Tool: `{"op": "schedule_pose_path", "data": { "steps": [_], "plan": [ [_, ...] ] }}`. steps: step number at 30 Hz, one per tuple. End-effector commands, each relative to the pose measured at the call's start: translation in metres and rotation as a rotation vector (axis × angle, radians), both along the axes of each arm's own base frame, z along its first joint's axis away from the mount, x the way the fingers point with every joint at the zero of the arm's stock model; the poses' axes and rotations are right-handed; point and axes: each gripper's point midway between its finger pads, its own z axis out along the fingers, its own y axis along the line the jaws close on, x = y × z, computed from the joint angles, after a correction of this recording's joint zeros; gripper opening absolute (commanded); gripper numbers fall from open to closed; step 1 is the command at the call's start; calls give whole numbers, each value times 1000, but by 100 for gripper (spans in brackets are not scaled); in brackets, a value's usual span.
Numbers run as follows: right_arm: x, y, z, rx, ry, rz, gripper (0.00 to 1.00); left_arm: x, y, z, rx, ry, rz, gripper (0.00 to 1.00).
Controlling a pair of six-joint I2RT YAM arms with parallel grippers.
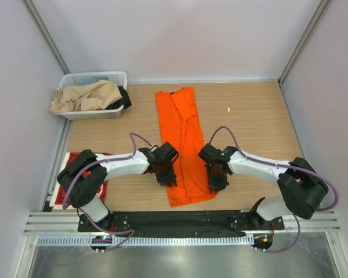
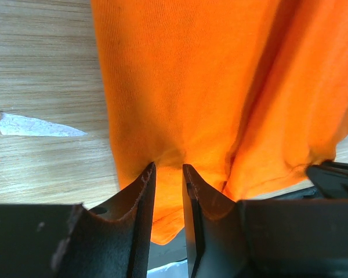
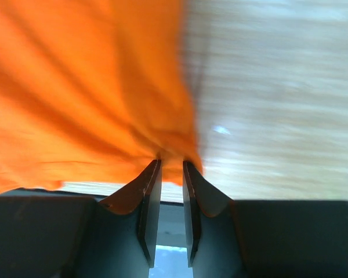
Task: Fold and stack the t-shirts
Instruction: Fold the tshirt
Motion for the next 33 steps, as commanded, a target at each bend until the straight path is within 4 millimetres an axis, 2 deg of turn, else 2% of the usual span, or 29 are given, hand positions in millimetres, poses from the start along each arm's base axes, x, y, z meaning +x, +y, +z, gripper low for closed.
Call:
{"op": "schedule_pose_path", "data": {
  "steps": [1,3,7,10,12,18,20,23,26,27,28,30,31,32,33],
  "plan": [
    [-2,-35,9,-117,-62,-49,28,-7,26,-25,120,6,1,27],
    [-5,-34,11,-102,-54,-49,29,-7,24,-24,113,7,-9,27],
    [3,-12,27,21,-94,-42,34,-6,20,-17,91,-3,-20,26],
    [4,6,34,108,-86,-24,40,-5,13,-6,47,-16,-28,27],
    [6,9,31,104,-73,-18,43,-3,5,6,1,-34,-35,28],
    [6,2,15,39,-49,-4,41,3,-8,28,-74,-67,-28,28],
    [4,-7,9,-6,-49,-8,39,4,-9,29,-81,-76,-27,29],
    [-4,-24,-1,-73,-29,-27,34,2,-7,21,-63,-56,-30,29],
    [-8,-25,-1,-53,-23,-35,34,7,-6,26,-63,-95,-34,29],
    [-3,-22,5,-40,-51,-37,34,15,-6,32,-56,-139,-41,29],
    [10,-13,22,7,-118,-42,35,20,-7,39,-65,-178,-51,32],
    [37,-5,43,34,-237,-54,38,35,-18,55,-102,-262,-85,38],
    [58,2,62,65,-305,-76,49,39,-23,60,-120,-283,-95,39],
    [72,2,67,57,-332,-84,56,44,-31,67,-149,-304,-103,40],
    [86,1,74,55,-355,-102,58,46,-37,70,-174,-316,-106,40]
  ]
}}
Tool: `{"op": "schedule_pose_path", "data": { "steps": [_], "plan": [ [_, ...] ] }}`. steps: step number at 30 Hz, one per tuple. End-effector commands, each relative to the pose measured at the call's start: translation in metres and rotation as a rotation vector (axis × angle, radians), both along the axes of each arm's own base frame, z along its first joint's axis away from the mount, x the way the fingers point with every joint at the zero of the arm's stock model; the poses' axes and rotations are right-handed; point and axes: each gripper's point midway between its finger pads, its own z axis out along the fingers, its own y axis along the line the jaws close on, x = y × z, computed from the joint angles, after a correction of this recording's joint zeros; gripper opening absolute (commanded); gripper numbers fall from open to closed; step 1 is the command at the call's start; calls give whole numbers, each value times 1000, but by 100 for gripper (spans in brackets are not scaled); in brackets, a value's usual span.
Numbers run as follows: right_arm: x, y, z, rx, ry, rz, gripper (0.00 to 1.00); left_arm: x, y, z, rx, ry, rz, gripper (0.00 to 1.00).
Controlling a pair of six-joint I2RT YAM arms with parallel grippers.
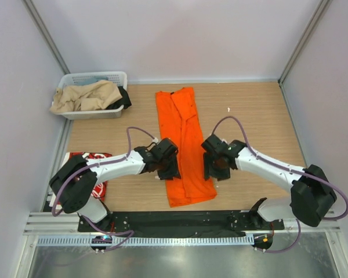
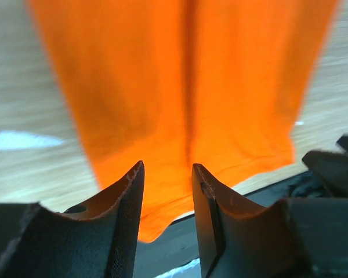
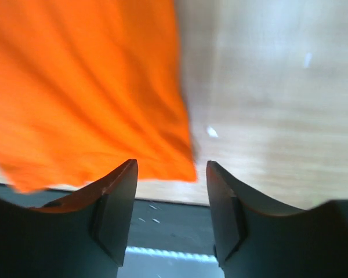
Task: Fold and stack the t-shirts
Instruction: Fold the tshirt
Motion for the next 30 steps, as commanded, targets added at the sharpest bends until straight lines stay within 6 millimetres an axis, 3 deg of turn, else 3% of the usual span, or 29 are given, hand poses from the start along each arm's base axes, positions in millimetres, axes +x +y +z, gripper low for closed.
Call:
{"op": "schedule_pose_path", "data": {
  "steps": [1,2,4,5,6,7,9,10,12,13,15,19,20,30],
  "plan": [
    [81,20,59,86,-245,-62,59,34,-41,47,-172,-183,-47,40],
    [100,13,63,105,-247,-109,60,35,-45,43,-179,-175,-45,40],
    [132,24,67,184,-256,-108,60,38,-52,39,-199,-164,-41,38],
    [153,29,80,249,-287,-122,60,34,-55,30,-201,-133,-51,37],
    [174,38,75,281,-297,-120,60,33,-59,29,-219,-125,-55,35],
    [191,50,90,349,-317,-109,59,35,-66,30,-254,-133,-53,33],
    [220,60,93,395,-347,-106,55,29,-68,20,-278,-92,-42,31],
    [231,65,77,397,-322,-104,51,31,-72,22,-300,-102,-43,31],
    [255,81,86,467,-358,-87,45,28,-68,12,-289,-83,-32,30],
    [262,87,69,472,-329,-90,43,27,-68,10,-289,-81,-31,30],
    [279,101,73,527,-362,-78,43,23,-65,3,-283,-63,-26,30],
    [304,110,62,552,-394,-83,45,15,-60,-11,-261,-21,-21,28],
    [307,111,49,543,-378,-87,45,13,-57,-14,-255,-14,-18,28],
    [336,110,21,541,-377,-97,44,6,-57,-21,-274,8,-22,27]
  ]
}}
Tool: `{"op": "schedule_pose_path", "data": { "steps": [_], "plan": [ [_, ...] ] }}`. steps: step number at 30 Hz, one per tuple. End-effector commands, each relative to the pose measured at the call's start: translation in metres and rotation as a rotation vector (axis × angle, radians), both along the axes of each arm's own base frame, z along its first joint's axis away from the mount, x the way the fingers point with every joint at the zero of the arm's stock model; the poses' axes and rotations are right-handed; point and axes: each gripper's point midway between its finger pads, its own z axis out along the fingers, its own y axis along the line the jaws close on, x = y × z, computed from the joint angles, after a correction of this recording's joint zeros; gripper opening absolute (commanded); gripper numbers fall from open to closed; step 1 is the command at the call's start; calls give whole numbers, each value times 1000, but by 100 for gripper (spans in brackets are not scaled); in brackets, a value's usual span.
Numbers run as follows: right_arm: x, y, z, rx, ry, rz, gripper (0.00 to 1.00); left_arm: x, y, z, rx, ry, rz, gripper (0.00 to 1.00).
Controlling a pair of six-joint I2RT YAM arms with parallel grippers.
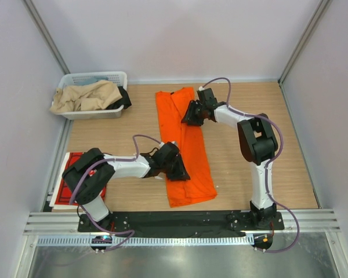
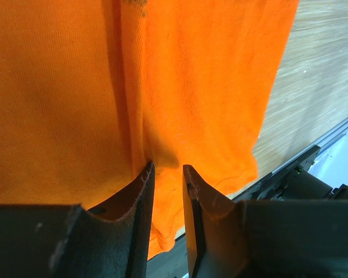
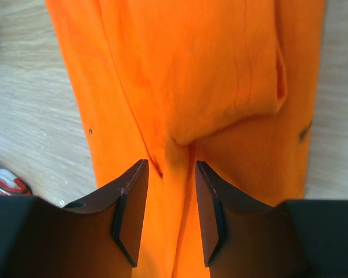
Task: Fold and stack the t-shirts
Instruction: Fold the tshirt
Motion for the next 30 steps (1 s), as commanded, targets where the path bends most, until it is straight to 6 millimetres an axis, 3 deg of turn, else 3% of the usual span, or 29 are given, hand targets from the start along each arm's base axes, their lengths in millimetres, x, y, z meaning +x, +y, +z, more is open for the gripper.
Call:
{"op": "schedule_pose_path", "data": {
  "steps": [1,10,22,30],
  "plan": [
    [27,6,20,48,-90,8,44,-5,-5,-1,-26,9,-14,27],
    [36,24,19,151,-64,13,41,-10,-2,-6,-19,26,-14,27],
    [42,48,43,368,-31,-33,33,-12,3,-8,-12,26,6,26],
    [40,59,10,411,67,-53,38,-12,5,-9,-9,29,17,26]
  ]
}}
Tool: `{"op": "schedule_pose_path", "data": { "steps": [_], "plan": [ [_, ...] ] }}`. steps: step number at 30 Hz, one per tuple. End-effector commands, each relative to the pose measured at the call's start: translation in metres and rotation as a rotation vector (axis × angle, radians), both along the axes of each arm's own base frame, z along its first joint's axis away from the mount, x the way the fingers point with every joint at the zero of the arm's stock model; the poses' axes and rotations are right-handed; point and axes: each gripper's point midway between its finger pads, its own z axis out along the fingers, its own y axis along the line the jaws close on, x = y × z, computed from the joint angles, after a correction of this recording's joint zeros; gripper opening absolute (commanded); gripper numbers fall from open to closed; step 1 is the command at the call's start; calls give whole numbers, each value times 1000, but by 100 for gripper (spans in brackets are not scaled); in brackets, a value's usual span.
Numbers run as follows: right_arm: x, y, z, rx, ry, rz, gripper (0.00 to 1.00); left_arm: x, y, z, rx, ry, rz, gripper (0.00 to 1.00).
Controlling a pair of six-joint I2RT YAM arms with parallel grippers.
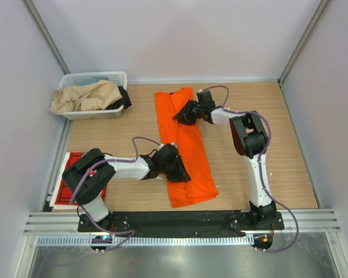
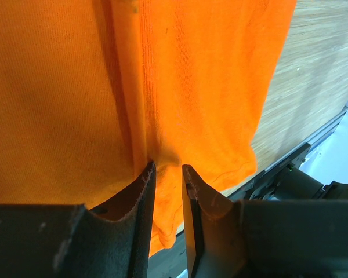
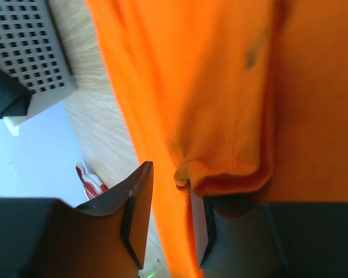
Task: Fold and stack the t-shirts
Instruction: Fold the tshirt
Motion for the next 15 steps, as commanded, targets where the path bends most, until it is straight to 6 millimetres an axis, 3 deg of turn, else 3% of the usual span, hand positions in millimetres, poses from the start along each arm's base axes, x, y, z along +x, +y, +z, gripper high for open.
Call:
{"op": "schedule_pose_path", "data": {
  "steps": [1,8,15],
  "plan": [
    [6,14,2,48,-13,11,39,-8,8,-7,28,14,2,26],
    [0,-3,-9,-68,-29,48,47,-9,8,-4,15,8,-3,26],
    [1,-7,20,-93,-70,110,50,-8,3,19,-44,-38,-19,25]
  ]
}}
